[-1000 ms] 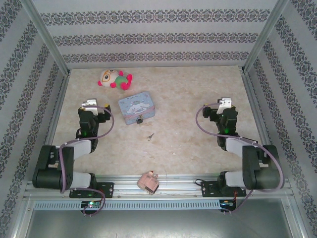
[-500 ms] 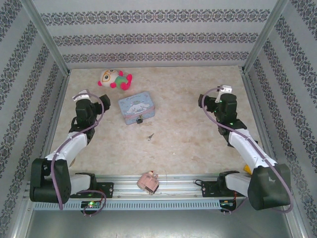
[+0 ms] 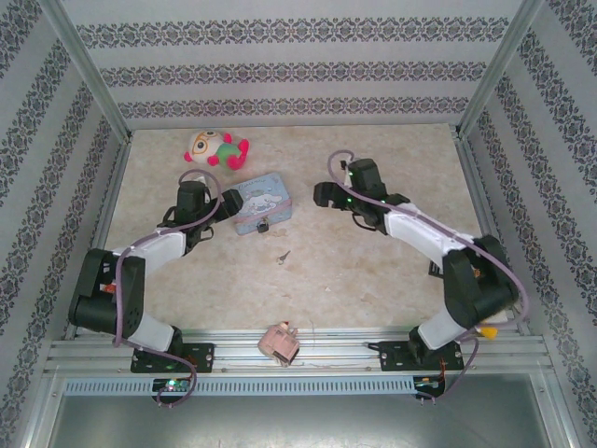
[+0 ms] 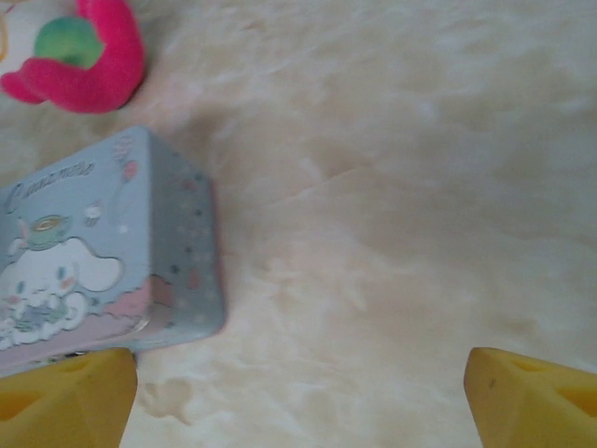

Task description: Unlock the padlock with the key

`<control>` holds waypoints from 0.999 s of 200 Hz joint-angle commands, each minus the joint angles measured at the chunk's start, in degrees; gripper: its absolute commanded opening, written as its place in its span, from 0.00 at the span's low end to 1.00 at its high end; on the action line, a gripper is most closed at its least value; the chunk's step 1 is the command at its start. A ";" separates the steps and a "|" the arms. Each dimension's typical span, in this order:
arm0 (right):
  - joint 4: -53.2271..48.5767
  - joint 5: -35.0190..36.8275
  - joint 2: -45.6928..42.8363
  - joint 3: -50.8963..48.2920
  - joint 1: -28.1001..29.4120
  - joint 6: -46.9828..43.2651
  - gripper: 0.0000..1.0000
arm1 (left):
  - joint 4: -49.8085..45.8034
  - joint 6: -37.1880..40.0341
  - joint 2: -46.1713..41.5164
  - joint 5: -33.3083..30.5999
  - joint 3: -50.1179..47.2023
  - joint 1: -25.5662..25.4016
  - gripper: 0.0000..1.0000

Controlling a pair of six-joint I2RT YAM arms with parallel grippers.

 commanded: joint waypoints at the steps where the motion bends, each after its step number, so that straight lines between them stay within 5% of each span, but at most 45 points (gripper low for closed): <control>1: -1.19 -5.78 5.69 5.42 2.00 2.71 0.88 | -3.28 -0.83 1.21 0.20 2.05 -1.85 0.86; 100: -0.04 -16.07 23.67 19.37 6.32 8.16 0.61 | -6.00 -0.17 3.40 -0.35 2.38 -5.01 0.63; 200: -0.23 -12.77 13.07 5.79 6.61 11.97 0.45 | -9.19 -5.84 -0.67 -2.16 1.27 -15.30 0.46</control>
